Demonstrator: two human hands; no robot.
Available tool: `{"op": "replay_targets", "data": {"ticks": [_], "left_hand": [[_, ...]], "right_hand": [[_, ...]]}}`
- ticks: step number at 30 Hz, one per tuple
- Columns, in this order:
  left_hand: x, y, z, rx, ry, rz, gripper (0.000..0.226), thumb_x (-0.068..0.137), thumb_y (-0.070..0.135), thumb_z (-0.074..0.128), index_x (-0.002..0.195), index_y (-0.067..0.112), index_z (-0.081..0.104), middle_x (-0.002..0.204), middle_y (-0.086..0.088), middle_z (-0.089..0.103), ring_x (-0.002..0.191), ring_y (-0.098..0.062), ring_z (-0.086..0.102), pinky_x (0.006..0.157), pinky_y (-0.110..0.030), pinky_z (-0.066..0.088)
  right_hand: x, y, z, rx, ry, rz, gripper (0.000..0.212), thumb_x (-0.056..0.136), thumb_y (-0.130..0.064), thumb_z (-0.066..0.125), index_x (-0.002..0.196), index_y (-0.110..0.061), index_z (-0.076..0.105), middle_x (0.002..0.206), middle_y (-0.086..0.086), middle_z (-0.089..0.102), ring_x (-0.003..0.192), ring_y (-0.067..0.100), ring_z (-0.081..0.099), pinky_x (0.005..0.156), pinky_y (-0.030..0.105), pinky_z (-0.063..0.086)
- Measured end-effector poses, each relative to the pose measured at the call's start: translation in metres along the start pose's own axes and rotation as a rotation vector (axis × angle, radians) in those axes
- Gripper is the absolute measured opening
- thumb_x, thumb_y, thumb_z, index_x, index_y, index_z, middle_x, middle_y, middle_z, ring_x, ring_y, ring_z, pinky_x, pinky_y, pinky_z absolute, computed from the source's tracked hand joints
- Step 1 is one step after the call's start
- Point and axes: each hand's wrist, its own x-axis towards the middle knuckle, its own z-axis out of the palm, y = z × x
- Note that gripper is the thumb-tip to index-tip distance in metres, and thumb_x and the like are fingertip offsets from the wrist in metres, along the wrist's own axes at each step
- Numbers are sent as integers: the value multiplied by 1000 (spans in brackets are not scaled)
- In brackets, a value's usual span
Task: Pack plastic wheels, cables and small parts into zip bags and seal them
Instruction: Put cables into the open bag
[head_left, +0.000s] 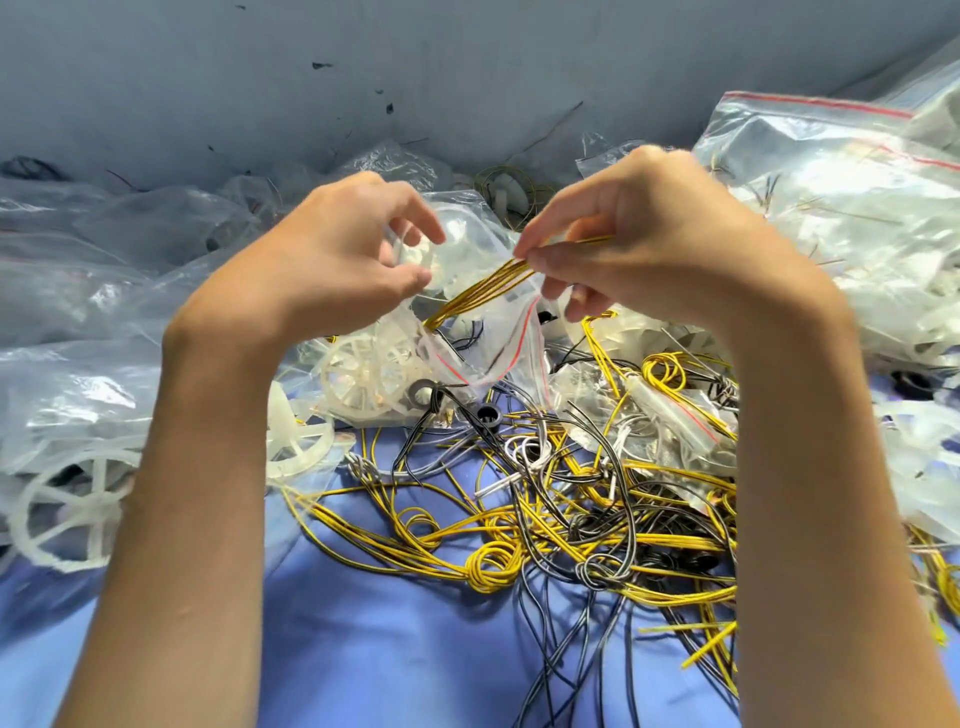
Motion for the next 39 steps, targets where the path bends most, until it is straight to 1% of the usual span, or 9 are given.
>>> {"op": "replay_targets", "data": {"ticks": [10, 19, 23, 26, 29, 30, 32, 36, 39], "left_hand": [[2, 24, 6, -75, 82, 90, 34, 80, 2, 51, 101, 25, 64, 91, 6, 50, 66, -4, 46, 65, -4, 35], [-1, 22, -1, -133, 183, 80, 32, 82, 2, 51, 98, 26, 65, 98, -1, 56, 69, -2, 47, 64, -3, 36], [-1, 22, 0, -134, 199, 70, 31, 82, 3, 52, 98, 27, 65, 100, -3, 57, 68, -4, 46, 63, -4, 36], [0, 22, -1, -142, 222, 61, 31, 82, 3, 52, 100, 25, 66, 99, -3, 57, 67, -5, 46, 64, -3, 36], [-1, 21, -3, -145, 254, 60, 32, 82, 2, 52, 101, 23, 67, 97, -3, 56, 66, -4, 46, 66, -2, 35], [-1, 21, -3, -145, 264, 58, 33, 81, 2, 52, 101, 22, 67, 95, -3, 56, 66, -3, 46, 66, -2, 35], [-2, 21, -4, -156, 267, 50, 33, 81, 2, 52, 100, 22, 69, 93, -2, 55, 66, -5, 47, 66, -2, 35], [-2, 23, -3, -164, 252, 44, 30, 83, 4, 53, 99, 22, 69, 96, -4, 57, 72, -15, 51, 67, -6, 36], [-2, 23, -3, -161, 246, 45, 28, 84, 5, 52, 99, 23, 69, 99, -6, 58, 71, -14, 50, 68, -5, 36]], "right_hand": [[8, 4, 25, -41, -244, 30, 27, 90, -4, 51, 87, -19, 74, 76, -2, 74, 62, 4, 70, 69, 25, 58], [19, 0, 34, 20, -13, 60, 30, 73, 1, 44, 95, 18, 57, 80, 32, 65, 76, 13, 72, 67, 62, 53], [21, -6, 40, 115, 91, 107, 29, 72, 1, 40, 80, 14, 65, 66, 15, 71, 63, 13, 72, 67, 52, 58], [22, -13, 45, 103, 130, 45, 24, 80, 1, 44, 84, 13, 64, 77, 22, 71, 75, 20, 72, 72, 48, 57], [20, -14, 48, -227, -162, -9, 33, 93, -13, 43, 122, -6, 57, 119, 18, 62, 108, 27, 59, 80, 45, 44], [18, -14, 48, -319, -317, 5, 41, 96, -19, 42, 137, -18, 46, 133, 12, 56, 119, 25, 53, 89, 24, 41], [12, -14, 48, -449, -504, 29, 50, 97, -27, 43, 146, -28, 32, 143, 5, 46, 129, 23, 44, 101, 30, 38], [7, -16, 42, -523, -513, 43, 34, 92, -26, 54, 125, -28, 57, 101, 3, 64, 91, 23, 54, 67, 27, 39], [6, -15, 36, -468, -440, 43, 34, 87, -14, 55, 113, -34, 65, 70, -8, 55, 62, 12, 50, 47, 16, 37]]}}
